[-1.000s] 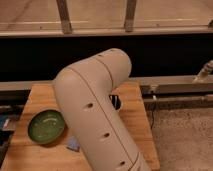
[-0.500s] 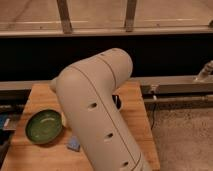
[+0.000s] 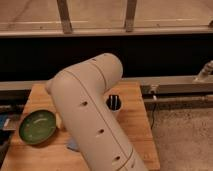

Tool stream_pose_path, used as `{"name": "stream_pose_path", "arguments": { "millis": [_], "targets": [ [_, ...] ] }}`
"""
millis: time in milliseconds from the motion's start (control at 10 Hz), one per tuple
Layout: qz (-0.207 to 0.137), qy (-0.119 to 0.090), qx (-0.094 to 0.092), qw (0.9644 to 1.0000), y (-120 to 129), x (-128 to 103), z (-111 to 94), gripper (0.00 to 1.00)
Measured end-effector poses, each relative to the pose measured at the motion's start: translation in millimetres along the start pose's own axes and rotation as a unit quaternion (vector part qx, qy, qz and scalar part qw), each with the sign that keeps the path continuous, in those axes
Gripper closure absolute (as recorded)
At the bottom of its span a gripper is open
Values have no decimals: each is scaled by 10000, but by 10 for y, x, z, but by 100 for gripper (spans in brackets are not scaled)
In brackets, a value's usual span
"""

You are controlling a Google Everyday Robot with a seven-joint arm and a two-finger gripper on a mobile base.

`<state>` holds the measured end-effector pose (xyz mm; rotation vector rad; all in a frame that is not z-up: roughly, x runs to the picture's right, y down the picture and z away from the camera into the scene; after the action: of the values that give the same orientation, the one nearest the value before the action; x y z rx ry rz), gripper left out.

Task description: Push the ceramic bowl across the table

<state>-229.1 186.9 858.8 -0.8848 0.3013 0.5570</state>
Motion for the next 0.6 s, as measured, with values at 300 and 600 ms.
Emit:
{"name": "stream_pose_path", "arguments": {
  "millis": [300, 600],
  "targets": [
    [-391, 2, -63, 9992, 135, -289, 14, 21],
    [-761, -17, -147, 9970, 305, -550, 61, 21]
  ]
}}
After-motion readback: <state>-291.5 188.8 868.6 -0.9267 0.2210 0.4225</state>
